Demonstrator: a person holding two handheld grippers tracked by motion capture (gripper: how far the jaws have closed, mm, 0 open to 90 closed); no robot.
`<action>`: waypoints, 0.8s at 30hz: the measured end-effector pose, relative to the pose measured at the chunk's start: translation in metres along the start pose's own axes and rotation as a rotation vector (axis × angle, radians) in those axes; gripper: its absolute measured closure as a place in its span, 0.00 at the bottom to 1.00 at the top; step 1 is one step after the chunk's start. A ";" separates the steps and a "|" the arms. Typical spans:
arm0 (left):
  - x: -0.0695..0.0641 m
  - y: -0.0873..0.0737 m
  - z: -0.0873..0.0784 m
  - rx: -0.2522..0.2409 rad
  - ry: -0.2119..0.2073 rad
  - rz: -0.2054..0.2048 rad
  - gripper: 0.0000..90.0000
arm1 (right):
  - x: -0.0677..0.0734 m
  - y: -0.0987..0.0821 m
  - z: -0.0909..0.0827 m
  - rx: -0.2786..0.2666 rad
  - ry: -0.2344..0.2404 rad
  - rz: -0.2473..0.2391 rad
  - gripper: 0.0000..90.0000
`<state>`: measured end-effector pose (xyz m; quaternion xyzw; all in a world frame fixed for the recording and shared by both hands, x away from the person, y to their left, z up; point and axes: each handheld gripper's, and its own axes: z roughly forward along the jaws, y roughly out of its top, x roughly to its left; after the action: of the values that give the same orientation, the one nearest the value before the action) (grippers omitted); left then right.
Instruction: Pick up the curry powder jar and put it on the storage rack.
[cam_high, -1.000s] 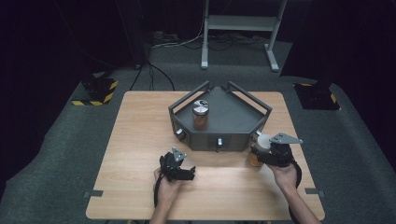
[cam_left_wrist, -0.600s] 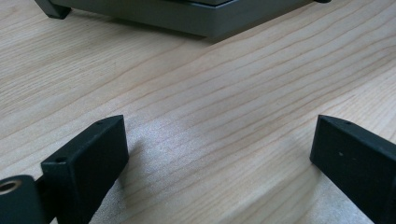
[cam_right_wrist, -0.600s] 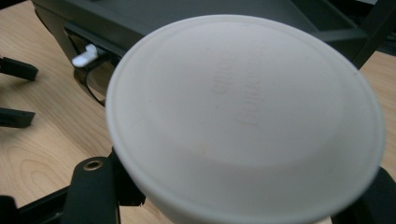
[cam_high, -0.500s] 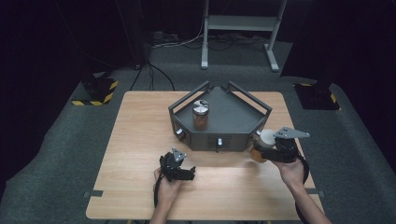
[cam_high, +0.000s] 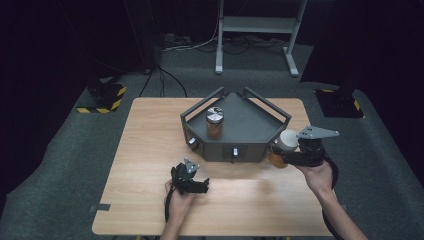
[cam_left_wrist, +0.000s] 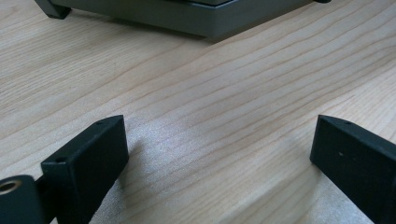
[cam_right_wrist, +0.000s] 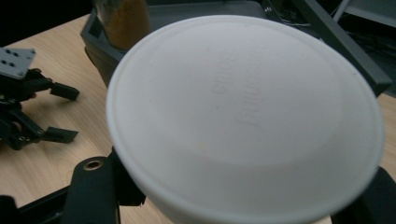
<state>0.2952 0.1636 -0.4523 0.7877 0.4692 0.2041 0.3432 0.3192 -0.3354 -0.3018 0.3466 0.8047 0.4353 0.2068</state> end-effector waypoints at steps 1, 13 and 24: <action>0.000 0.000 0.000 0.000 0.000 0.000 0.05 | -0.001 0.003 -0.001 -0.001 0.007 -0.003 0.40; 0.000 0.000 0.000 0.000 0.000 0.000 0.05 | -0.006 0.040 -0.003 -0.004 0.040 -0.039 0.40; 0.000 0.000 0.000 0.000 0.000 0.000 0.05 | -0.012 0.064 0.009 -0.007 0.028 -0.044 0.40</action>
<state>0.2952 0.1636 -0.4523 0.7876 0.4693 0.2039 0.3433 0.3574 -0.3149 -0.2524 0.3221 0.8133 0.4385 0.2062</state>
